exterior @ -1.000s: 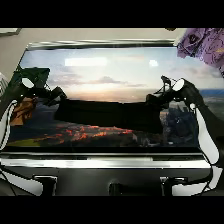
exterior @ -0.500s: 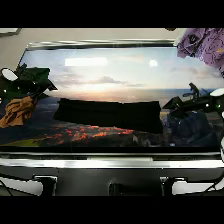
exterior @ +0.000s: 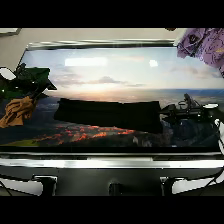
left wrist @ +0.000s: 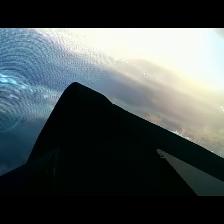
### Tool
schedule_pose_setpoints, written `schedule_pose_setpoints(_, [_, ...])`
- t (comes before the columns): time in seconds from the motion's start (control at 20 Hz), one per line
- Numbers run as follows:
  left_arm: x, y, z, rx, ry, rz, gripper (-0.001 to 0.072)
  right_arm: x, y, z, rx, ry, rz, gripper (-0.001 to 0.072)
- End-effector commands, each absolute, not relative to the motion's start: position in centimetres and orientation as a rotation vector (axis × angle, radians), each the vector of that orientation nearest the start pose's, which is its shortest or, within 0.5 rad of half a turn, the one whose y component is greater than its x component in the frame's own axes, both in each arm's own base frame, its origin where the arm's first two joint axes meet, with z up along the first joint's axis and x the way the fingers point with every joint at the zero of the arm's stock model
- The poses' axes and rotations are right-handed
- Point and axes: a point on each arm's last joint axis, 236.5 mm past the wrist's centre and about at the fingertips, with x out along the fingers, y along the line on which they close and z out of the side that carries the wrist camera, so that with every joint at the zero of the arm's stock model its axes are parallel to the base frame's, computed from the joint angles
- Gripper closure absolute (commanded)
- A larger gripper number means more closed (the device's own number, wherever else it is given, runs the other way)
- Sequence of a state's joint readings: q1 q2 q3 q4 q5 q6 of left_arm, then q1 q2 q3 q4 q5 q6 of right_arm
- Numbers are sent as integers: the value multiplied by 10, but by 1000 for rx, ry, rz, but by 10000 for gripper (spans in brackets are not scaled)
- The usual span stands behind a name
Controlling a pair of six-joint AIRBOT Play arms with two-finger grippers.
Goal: Fold the clothes and pants, and hang the long-sleeved shirts on hangers.
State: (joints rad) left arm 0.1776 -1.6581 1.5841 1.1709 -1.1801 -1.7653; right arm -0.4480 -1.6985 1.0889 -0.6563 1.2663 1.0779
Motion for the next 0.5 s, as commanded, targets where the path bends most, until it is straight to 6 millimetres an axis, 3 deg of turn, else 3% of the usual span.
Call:
schedule_pose_setpoints(0.0, [495, 2, 12, -640, 1211, 45, 22, 399, 14, -92, 958, 1310, 388, 92])
schedule_pose_setpoints(0.25, [495, 2, 12, -641, 1211, 44, 21, 387, 74, -98, 876, 1412, 513, 101])
schedule_pose_setpoints(0.35, [495, 0, 12, -640, 1212, 42, 21, 395, 88, -104, 834, 1400, 495, 294])
schedule_pose_setpoints(0.45, [496, -8, 13, -658, 1212, 21, 27, 401, 92, -101, 816, 1380, 486, 667])
